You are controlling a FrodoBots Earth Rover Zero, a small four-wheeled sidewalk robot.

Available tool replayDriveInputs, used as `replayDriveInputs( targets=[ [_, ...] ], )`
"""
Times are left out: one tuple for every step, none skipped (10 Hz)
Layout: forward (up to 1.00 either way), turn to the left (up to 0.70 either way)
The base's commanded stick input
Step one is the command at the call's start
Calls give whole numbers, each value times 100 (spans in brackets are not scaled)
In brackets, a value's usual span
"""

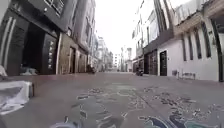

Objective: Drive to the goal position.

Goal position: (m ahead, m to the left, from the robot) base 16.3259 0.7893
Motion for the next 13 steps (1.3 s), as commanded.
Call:
replayDriveInputs(
  targets=[
    [100,6],
    [100,6],
    [100,6],
    [100,6],
    [100,6],
    [100,6],
    [100,6],
    [100,6],
    [100,6],
    [100,6],
    [100,6],
    [100,6],
    [100,6]
  ],
)
